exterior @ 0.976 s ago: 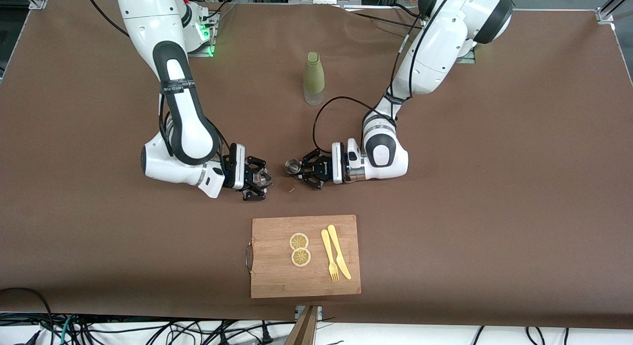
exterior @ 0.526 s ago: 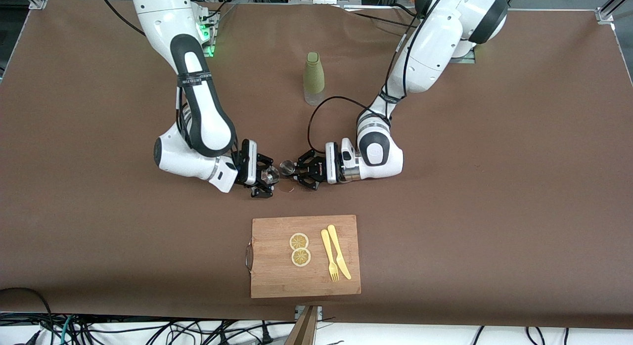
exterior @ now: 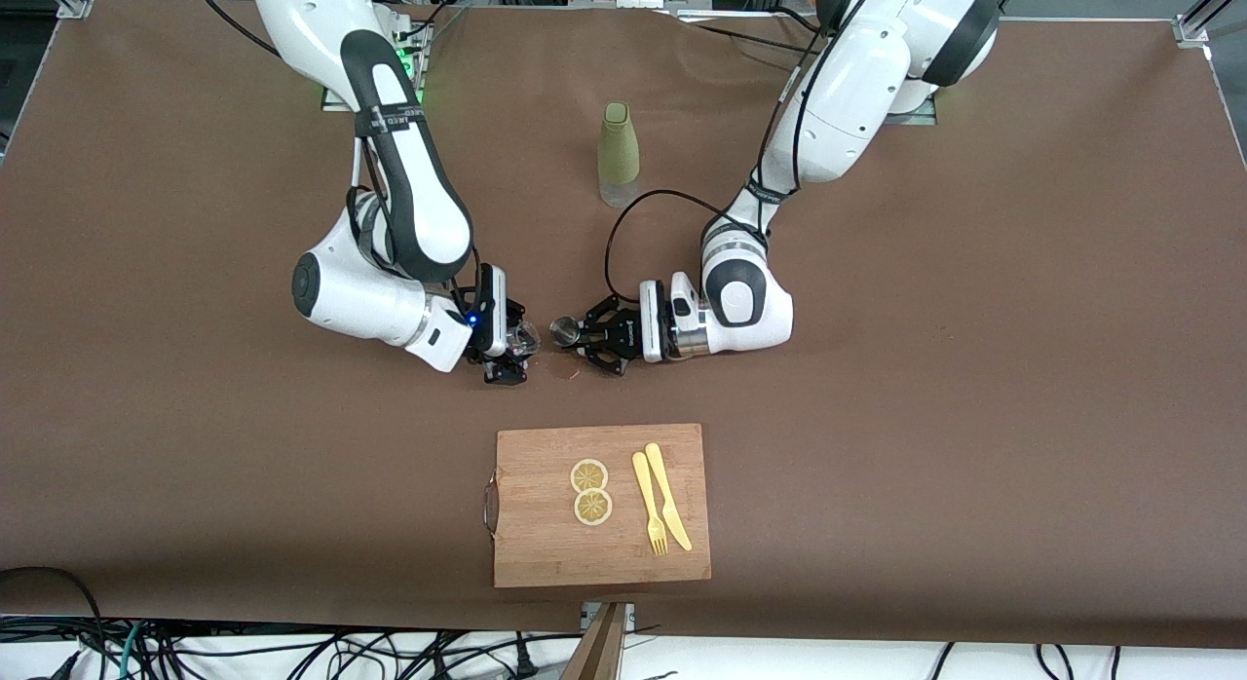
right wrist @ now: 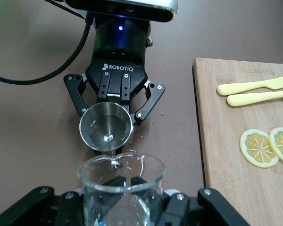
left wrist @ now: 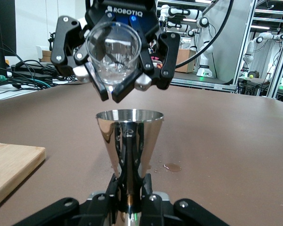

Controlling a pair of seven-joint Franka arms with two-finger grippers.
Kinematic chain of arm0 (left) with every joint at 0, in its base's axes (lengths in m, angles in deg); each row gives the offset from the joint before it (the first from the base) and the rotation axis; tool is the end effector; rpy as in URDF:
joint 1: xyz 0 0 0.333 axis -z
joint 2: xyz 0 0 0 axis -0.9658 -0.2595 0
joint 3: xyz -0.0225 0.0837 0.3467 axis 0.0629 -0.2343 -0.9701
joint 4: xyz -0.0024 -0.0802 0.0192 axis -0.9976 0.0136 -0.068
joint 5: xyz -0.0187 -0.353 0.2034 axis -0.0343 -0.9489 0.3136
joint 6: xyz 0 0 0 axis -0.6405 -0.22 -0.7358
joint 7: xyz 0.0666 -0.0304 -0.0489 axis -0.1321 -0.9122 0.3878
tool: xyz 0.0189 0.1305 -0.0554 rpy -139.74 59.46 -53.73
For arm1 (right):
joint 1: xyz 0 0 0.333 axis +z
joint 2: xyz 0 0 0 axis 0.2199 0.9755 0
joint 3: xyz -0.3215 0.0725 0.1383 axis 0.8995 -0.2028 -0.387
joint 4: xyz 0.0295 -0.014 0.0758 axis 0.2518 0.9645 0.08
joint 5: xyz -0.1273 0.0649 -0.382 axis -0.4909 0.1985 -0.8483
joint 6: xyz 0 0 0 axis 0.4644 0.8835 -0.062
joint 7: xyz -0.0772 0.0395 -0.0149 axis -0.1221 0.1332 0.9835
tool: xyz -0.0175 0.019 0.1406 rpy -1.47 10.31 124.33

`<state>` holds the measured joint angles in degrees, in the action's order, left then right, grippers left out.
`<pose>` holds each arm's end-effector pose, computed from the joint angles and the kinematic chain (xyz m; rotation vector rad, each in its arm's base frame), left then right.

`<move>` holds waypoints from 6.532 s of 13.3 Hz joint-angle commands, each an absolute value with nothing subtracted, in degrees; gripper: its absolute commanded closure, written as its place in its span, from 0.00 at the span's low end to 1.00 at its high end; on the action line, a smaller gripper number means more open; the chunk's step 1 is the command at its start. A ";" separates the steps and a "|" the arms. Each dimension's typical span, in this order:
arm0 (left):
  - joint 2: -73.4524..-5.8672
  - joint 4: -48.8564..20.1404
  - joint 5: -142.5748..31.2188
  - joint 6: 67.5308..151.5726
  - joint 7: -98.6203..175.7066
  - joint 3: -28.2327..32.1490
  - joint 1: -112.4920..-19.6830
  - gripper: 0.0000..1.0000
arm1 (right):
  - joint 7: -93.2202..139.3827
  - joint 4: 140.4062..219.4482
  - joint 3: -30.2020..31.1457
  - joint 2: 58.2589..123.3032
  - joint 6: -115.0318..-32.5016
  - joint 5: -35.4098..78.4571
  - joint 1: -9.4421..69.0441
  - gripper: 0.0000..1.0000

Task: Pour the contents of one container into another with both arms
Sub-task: 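Tilt the beaker with the right gripper, pouring into the jigger, then carry the beaker back with the right gripper while the left gripper returns the jigger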

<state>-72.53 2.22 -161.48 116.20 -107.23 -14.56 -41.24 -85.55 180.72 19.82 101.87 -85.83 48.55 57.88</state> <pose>0.6015 -0.5007 0.0895 1.4671 -1.2171 1.0892 0.6344 0.3268 0.2533 -1.7658 -1.9754 -0.6124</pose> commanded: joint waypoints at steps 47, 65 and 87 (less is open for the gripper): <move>-73.45 5.73 -165.60 120.01 -107.39 -14.35 -39.28 1.00 | -51.60 175.48 16.64 100.45 -87.35 15.26 61.04 1.00; -71.79 4.59 -165.52 119.92 -107.13 -14.43 -39.63 1.00 | -50.11 175.48 16.91 95.19 -82.43 18.08 59.82 1.00; -56.67 -22.22 -122.48 85.41 -118.72 -19.95 -78.81 1.00 | -94.46 171.97 2.58 101.92 -55.55 49.44 18.26 1.00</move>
